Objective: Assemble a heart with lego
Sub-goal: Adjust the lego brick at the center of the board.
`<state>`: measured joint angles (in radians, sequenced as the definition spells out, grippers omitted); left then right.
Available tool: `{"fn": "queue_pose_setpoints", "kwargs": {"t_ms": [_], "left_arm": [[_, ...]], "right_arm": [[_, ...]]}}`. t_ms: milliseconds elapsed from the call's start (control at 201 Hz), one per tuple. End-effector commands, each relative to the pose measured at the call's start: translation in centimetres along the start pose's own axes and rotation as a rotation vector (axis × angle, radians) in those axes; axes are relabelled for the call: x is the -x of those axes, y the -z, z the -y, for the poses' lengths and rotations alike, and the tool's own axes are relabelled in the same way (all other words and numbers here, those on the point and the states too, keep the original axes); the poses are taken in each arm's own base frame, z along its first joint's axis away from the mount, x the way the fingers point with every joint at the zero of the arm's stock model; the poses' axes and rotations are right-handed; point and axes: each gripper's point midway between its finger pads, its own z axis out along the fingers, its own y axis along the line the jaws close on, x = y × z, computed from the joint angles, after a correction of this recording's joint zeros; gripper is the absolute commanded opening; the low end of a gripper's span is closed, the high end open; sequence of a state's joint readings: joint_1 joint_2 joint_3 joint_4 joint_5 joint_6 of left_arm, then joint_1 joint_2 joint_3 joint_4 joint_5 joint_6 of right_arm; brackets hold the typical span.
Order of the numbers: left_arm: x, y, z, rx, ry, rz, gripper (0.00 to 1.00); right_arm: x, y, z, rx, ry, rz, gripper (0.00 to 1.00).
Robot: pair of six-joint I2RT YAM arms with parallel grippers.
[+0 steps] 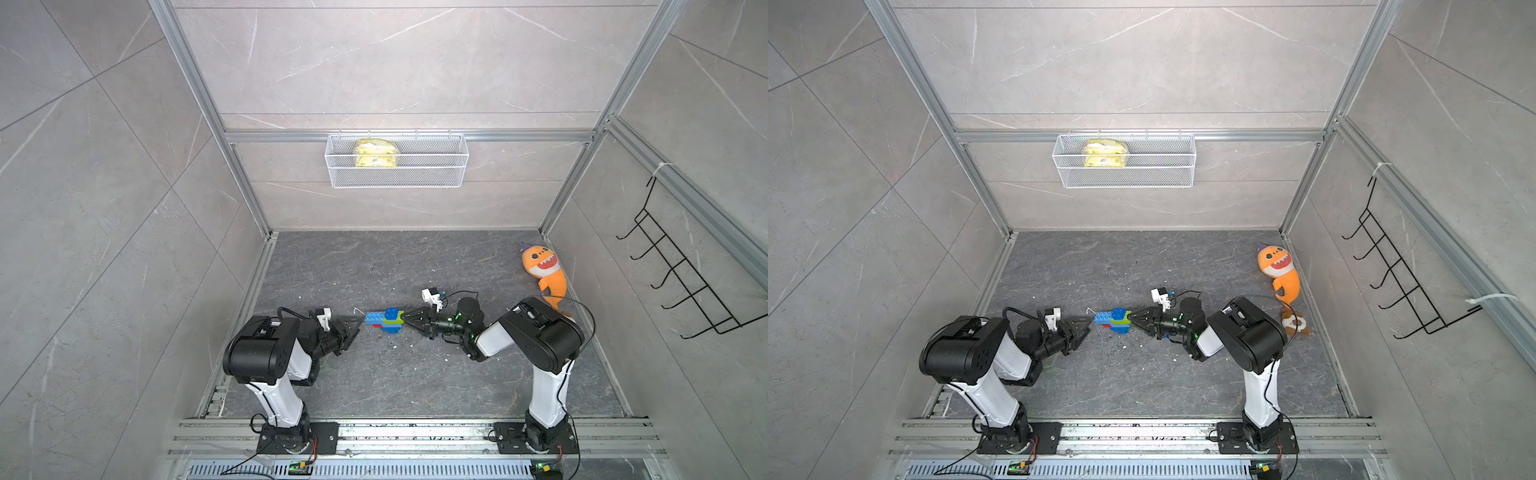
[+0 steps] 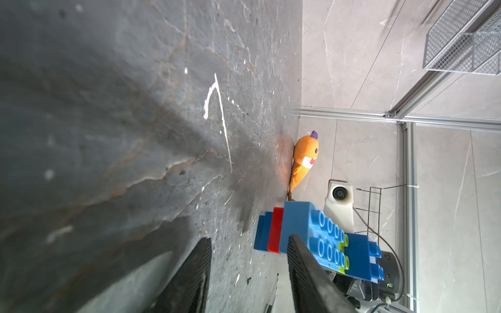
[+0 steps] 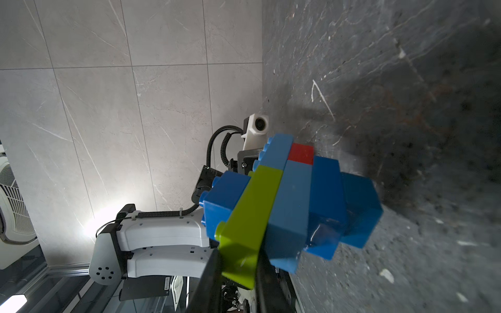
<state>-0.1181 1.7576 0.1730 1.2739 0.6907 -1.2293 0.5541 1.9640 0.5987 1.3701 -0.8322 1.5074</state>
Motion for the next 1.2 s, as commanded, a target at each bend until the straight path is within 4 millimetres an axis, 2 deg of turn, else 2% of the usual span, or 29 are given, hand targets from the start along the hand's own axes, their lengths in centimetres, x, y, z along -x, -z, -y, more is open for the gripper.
{"fn": "queue_pose_setpoints", "kwargs": {"t_ms": [0,264,548,1056,1196], "left_arm": [[1.1,-0.1,4.0,-0.132,-0.101,0.03,0.49],[1.1,-1.2,4.1,-0.135,-0.079,-0.001,0.49],[-0.2,-3.2,3.3,-0.114,-0.054,-0.061,0.48],[-0.7,-3.6,3.8,-0.121,-0.061,-0.063,0.33],[-0.6,-3.6,4.0,-0.125,-0.064,-0.059,0.28]], "right_arm": [[-0.3,0.5,0.7,0.009,0.023,-0.013,0.19],[-0.2,0.5,2.1,-0.013,0.016,-0.017,0.19],[-0.1,0.7,2.5,-0.021,0.008,-0.011,0.19],[0.1,0.8,2.9,-0.027,-0.007,-0.002,0.19],[0.0,0.9,3.0,-0.031,-0.012,0.0,0.23]]}}
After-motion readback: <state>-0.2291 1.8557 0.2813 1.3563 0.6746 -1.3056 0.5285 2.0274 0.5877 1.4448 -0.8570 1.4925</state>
